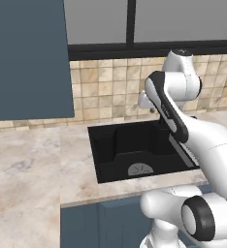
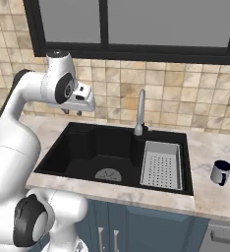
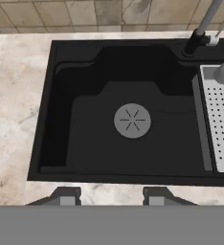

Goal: Pick the mug and place it in the sink. Pick the bowl and place it in the open cabinet and then close the cabinet.

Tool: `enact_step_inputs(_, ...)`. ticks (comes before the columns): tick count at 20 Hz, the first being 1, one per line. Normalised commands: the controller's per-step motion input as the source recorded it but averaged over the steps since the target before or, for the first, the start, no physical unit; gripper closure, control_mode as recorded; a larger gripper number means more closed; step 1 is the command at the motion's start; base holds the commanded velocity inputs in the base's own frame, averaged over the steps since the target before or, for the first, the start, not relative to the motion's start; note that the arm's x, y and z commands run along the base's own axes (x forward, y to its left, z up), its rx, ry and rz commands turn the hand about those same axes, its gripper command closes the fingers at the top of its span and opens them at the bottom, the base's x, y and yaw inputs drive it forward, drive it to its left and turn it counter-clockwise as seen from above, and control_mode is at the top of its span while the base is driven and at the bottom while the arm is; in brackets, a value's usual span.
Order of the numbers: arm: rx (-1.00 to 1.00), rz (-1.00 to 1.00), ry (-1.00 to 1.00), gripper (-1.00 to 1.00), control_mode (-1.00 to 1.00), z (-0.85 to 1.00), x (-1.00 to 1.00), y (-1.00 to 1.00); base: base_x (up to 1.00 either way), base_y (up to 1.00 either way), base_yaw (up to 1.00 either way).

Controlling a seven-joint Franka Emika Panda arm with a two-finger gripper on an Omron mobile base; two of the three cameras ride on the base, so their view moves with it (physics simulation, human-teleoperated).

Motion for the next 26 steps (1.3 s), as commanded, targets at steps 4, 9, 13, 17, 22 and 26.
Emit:
enact_step_inputs(4,0.0,0.0,0.0,-1.0,-1.0,0.0,-0.13,0.0,0.0,0.0,0.0)
enact_step_inputs(9,0.0,0.0,-0.04,-1.0,-1.0,0.0,-0.51,0.0,0.0,0.0,0.0)
enact_step_inputs(13,0.0,-0.03,0.0,-1.0,-1.0,0.0,-0.64,0.0,0.0,0.0,0.0)
enact_step_inputs(17,0.0,-0.02,0.0,-1.0,-1.0,0.0,-0.65,0.0,0.0,0.0,0.0)
enact_step_inputs(22,0.0,0.0,0.0,-1.0,-1.0,0.0,-0.5,0.0,0.0,0.0,0.0)
enact_step_inputs(26,0.0,0.0,0.01,-1.0,-1.0,0.0,-0.36,0.0,0.0,0.0,0.0)
